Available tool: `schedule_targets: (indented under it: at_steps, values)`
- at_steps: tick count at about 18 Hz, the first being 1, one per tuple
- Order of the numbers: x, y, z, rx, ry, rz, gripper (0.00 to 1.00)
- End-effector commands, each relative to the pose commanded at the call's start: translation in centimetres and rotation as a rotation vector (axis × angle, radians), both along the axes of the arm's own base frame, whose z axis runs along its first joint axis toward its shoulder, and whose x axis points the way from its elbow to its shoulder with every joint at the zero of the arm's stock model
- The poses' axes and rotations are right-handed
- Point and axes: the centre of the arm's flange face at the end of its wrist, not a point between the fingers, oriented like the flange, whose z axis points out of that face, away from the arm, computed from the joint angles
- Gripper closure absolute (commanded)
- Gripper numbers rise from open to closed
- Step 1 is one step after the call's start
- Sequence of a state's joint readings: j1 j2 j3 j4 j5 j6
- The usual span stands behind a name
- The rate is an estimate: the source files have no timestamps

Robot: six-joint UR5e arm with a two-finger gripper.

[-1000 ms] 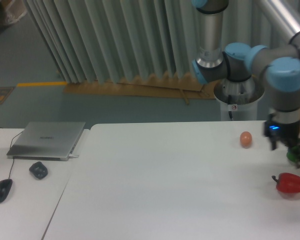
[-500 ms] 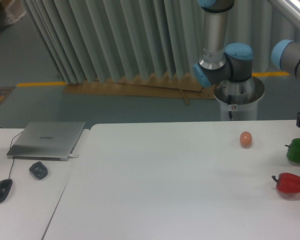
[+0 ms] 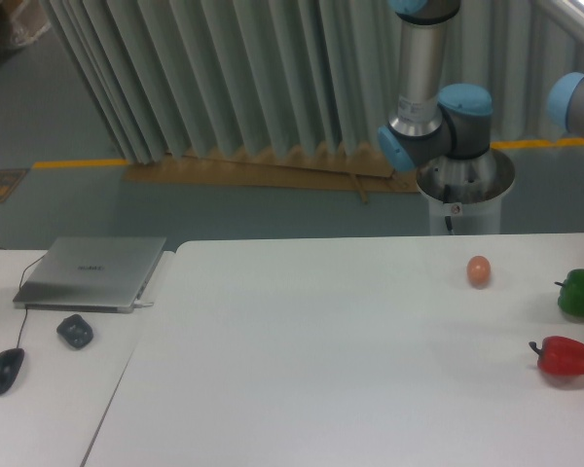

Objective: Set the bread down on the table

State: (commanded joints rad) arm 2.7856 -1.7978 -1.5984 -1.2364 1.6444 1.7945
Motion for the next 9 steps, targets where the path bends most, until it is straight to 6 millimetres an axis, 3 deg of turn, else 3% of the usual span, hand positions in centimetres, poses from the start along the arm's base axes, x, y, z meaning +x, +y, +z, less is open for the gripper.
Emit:
schedule_targets:
  at_steps: [9]
  values:
    - [-0.7, -1.4, -0.1, -0.005, -0.009, -0.029, 0.0]
